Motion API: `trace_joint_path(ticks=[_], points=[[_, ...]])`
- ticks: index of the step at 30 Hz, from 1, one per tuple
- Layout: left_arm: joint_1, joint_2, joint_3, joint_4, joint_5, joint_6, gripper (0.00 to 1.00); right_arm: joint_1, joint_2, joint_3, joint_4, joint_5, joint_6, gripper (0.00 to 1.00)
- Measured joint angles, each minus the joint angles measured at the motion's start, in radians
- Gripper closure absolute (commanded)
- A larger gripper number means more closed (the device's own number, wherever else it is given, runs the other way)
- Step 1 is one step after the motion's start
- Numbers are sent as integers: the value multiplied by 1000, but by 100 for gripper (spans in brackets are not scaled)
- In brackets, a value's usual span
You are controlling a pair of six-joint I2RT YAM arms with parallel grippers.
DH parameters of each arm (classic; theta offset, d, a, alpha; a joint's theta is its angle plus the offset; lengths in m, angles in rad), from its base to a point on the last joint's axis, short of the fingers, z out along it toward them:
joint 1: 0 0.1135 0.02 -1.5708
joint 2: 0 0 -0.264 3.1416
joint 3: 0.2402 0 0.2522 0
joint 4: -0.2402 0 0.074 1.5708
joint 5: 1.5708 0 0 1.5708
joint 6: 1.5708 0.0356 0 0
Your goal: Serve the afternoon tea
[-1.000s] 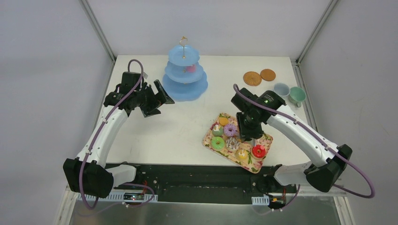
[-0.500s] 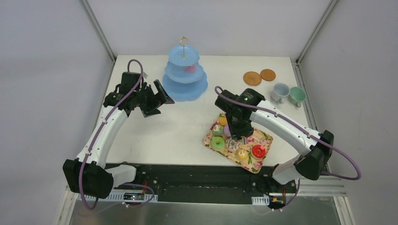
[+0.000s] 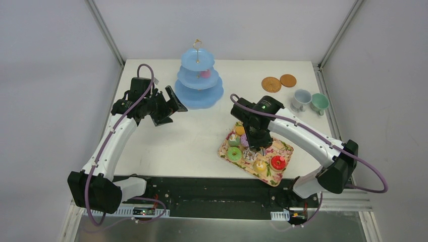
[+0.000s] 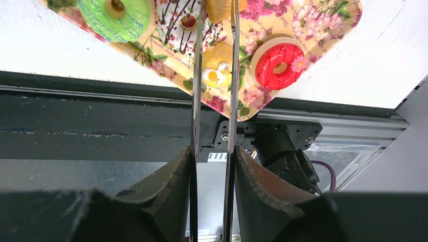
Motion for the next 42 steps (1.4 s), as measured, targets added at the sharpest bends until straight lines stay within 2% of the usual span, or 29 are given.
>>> trace_joint_path(ticks=[12,22,36,42], points=[[0,0,0,3,0,-6,9,1,0,-17,-1,0,0,63],[0,0,-4,16,0,-22,9,1,0,-29,-2,12,2,80],[0,0,-6,16,0,-28,9,2,-28,-60,-2,34,55,79],[0,0,-6,18,0,-31,9,2,-49,-44,-9,46,76,81]])
